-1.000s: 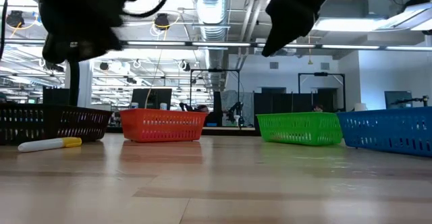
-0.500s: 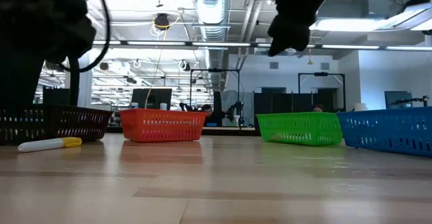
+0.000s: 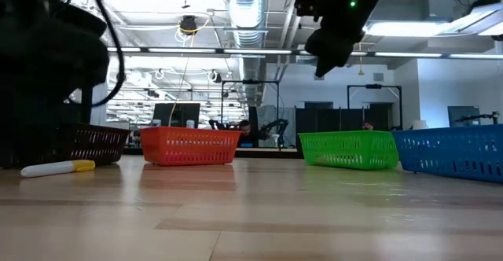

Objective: Pick & Place Markers
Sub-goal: Put the yellow pen into the green bin

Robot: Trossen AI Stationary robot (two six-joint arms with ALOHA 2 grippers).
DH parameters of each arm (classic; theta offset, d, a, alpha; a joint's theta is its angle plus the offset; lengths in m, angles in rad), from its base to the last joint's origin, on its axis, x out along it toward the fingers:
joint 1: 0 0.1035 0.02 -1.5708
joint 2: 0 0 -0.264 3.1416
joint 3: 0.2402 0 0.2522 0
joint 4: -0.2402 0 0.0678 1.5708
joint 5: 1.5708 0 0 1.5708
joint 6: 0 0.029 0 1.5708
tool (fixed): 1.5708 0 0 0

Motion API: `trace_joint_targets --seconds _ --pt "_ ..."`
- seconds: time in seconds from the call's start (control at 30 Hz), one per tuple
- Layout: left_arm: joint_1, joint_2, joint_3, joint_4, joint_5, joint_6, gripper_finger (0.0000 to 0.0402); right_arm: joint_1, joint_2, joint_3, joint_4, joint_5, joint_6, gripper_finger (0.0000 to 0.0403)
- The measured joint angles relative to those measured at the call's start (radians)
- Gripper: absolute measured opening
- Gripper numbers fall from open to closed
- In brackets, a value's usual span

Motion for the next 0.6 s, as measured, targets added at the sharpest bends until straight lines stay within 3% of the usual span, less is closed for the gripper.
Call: trace_joint_targets --seconds 0.27,0.47,0.6 --pt "0.001 0.078 -0.029 0.017 -0.013 -0.006 0.0119 0.038 0.0 0.0 0.0 0.0 0.012 0.0143" --pt "-0.009 0.029 -0.036 0.037 -0.044 -0.004 0.0119 0.04 0.0 0.0 0.001 0.0 0.012 0.0143" --pt "-0.009 -0.03 -0.036 0.139 -0.144 0.216 0.0119 0.032 0.0 0.0 0.001 0.0 0.011 0.0143"
